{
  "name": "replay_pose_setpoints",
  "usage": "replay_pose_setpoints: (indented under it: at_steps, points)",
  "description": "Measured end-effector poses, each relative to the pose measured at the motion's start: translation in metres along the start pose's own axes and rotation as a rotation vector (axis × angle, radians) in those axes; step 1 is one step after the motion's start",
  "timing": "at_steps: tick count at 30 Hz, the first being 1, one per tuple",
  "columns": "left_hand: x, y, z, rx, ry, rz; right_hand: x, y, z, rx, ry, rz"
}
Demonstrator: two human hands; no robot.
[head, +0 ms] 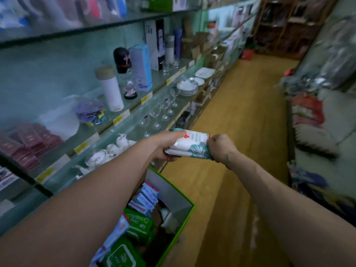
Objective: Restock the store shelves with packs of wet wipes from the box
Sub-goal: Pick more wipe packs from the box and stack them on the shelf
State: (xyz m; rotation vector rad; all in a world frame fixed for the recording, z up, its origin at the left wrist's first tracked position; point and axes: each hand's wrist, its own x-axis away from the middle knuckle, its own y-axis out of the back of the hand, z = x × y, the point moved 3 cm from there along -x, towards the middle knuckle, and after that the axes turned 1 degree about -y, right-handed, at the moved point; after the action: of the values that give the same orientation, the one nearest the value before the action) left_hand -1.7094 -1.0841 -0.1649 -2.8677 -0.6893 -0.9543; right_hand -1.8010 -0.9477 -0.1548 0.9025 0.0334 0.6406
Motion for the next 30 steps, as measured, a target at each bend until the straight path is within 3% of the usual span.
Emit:
replay_pose_setpoints:
  at_steps: [16,30]
  points:
    - [0.117,-0.257,-0.134,-0.368,-0.266,0.5,0.176,0.251,-0.112,-0.179,-0.329,-0.608]
    - [0.302,-0.462,-0.154,-0.466,-0.412,0.841,0.409,0.389,-0.194,-0.147,-0.517,-0.887]
